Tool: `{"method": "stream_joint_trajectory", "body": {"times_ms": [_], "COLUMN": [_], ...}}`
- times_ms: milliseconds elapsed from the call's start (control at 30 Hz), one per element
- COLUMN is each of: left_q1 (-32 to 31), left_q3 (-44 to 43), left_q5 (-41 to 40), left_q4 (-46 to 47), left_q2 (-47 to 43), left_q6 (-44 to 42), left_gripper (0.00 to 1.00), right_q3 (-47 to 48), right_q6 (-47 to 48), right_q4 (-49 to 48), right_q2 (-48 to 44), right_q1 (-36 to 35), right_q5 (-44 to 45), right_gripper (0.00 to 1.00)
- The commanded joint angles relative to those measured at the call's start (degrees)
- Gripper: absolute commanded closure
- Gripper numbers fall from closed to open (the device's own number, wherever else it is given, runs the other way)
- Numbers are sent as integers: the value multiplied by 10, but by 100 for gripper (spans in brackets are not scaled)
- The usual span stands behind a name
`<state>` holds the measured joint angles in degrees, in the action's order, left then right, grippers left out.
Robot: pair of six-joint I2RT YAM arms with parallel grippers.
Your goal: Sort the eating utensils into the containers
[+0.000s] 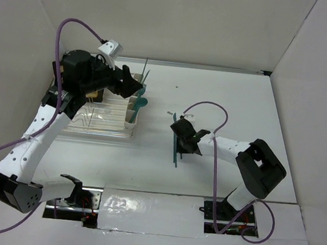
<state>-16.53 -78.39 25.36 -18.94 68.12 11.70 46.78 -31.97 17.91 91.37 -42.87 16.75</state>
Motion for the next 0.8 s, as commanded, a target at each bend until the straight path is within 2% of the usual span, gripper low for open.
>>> {"method": "stream_joint_trajectory", "body": {"times_ms": [0,100,133,233,367,467,767], "left_q1": [-5,-25,-38,-54,-104,-135,-178], "left_q3": [-24,-46,-48,-64,-99,-123,-173], "left_q5": [-30,-7,6,-2,-11,-36,-75], "left_q4": [3,-8,-1,15,22,21,13], "left_q2": [24,55,68,96,141,196,280], "left_q6": [45,52,56,74,75,82,97], "left_gripper": [12,13,13,14,14,14,16], "right_q3": [-23,-35,-42,-49,-49,-43,-33], "right_q6": [-21,-14,-6,5,23,63,73], "right_q4": [35,17,-2,-37,-54,-75,-92], "right_q2": [15,-82,-144,-255,-328,-342,-346], "right_q1": [-3,1,4,13,22,20,19], "right_q5": [16,4,-16,-49,-105,-131,-125], "right_gripper": [100,100,100,100,100,100,100]}}
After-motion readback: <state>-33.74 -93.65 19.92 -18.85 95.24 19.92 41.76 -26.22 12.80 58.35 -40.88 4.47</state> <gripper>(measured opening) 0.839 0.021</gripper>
